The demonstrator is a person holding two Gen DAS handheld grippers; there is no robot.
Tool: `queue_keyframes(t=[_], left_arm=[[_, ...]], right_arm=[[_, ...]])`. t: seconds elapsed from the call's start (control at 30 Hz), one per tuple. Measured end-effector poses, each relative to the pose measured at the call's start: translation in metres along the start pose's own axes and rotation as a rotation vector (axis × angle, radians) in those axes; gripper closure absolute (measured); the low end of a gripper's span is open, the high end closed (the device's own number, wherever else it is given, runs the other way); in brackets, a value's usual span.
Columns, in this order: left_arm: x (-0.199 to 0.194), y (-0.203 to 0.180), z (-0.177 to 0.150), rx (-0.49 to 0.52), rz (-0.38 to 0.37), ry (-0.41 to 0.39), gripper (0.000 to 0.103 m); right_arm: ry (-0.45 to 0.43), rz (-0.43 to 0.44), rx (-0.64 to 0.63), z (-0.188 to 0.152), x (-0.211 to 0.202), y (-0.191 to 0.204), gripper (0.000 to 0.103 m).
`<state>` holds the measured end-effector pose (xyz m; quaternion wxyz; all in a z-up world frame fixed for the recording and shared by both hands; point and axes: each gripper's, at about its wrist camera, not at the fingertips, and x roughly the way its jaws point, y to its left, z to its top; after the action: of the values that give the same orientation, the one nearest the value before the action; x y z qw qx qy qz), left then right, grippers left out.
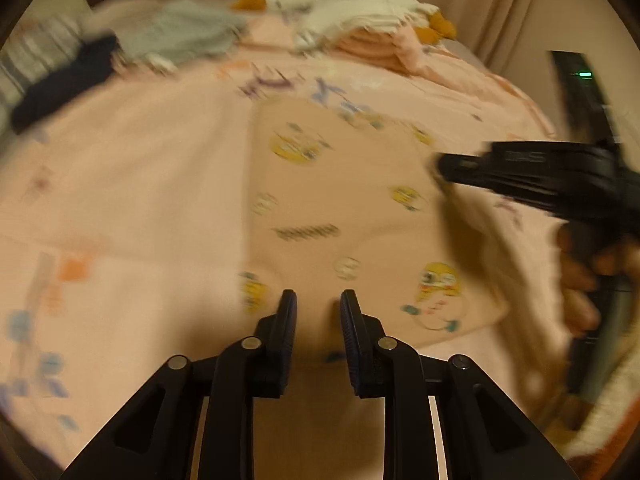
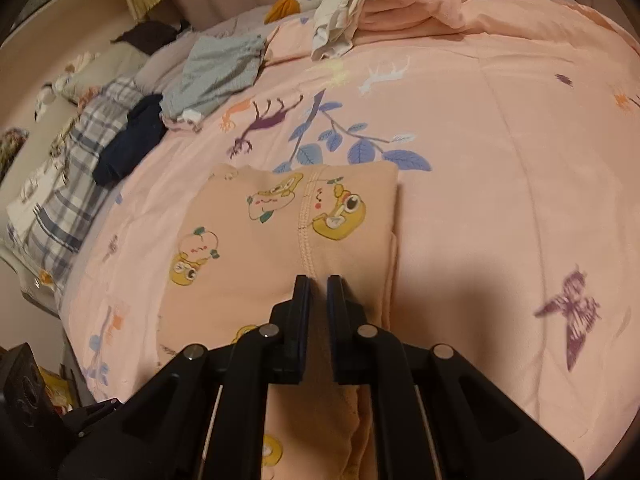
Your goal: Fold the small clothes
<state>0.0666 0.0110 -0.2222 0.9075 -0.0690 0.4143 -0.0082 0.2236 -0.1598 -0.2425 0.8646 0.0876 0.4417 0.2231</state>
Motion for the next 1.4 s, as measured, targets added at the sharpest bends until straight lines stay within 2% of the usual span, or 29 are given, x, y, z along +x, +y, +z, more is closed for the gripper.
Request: queue_keyframes(t=[0.07,0.17,0.23,0.27,0.3,0.33,0.37,0.43,0.47,0.57,0.63,0.77,0.87,1.1,1.2,1.4], left_arm=[[-0.021,0.002,0.002,0.005,0.051,-0.061,0.080],[-0.060,0.009,0.008,-0.007,0.048,-0.152,0.080],[-0.083,0.012,0.012,-0.011,0.055,-0.196,0.078],[-0.101,0.012,0.015,0.005,0.050,-0.229,0.064],[-0.108,0.012,0.017,0.024,0.049,-0.237,0.049],[-0.116,0.009,0.019,0.062,0.053,-0.233,0.018],[-0.124,0.004,0.019,0.121,0.070,-0.223,0.010],[-0.134,-0.003,0.018,0.179,0.089,-0.264,0.010],[-0.142,-0.005,0.015,0.167,0.069,-0.296,0.008],[-0.151,-0.008,0.014,0.151,-0.031,-0.298,0.007],[-0.163,-0.011,0.014,0.139,-0.063,-0.336,0.006],[-0.185,-0.018,0.012,0.130,-0.016,-0.417,0.003],[-0.191,-0.016,0.015,0.095,-0.031,-0.438,0.003],[-0.191,-0.007,0.017,0.017,-0.039,-0.440,0.002],[-0.191,-0.005,0.017,-0.013,-0.071,-0.435,0.002],[-0.189,-0.004,0.015,-0.047,-0.015,-0.424,0.002]], right_arm=[[-0.044,-0.018,0.017,-0.003,-0.025,0.001,0.090],[-0.095,-0.052,0.016,-0.007,-0.063,0.007,0.090],[-0.120,-0.093,-0.016,-0.011,-0.094,0.016,0.084],[-0.123,-0.110,-0.050,-0.015,-0.108,0.023,0.068],[-0.121,-0.124,-0.094,-0.021,-0.120,0.030,0.037],[-0.124,-0.129,-0.123,-0.025,-0.126,0.033,0.021],[-0.138,-0.128,-0.154,-0.031,-0.137,0.038,0.005],[-0.179,-0.105,-0.210,-0.044,-0.158,0.048,0.003],[-0.183,-0.097,-0.223,-0.048,-0.164,0.050,0.002],[-0.176,-0.121,-0.260,-0.059,-0.177,0.060,0.000],[-0.177,-0.137,-0.288,-0.065,-0.182,0.067,0.001],[-0.206,-0.113,-0.293,-0.073,-0.197,0.073,0.000],[-0.225,-0.092,-0.273,-0.076,-0.209,0.072,0.000],[-0.276,-0.111,-0.259,-0.084,-0.227,0.072,0.000],[-0.272,-0.109,-0.257,-0.085,-0.228,0.073,0.000],[-0.216,-0.066,-0.278,-0.087,-0.224,0.078,0.001]])
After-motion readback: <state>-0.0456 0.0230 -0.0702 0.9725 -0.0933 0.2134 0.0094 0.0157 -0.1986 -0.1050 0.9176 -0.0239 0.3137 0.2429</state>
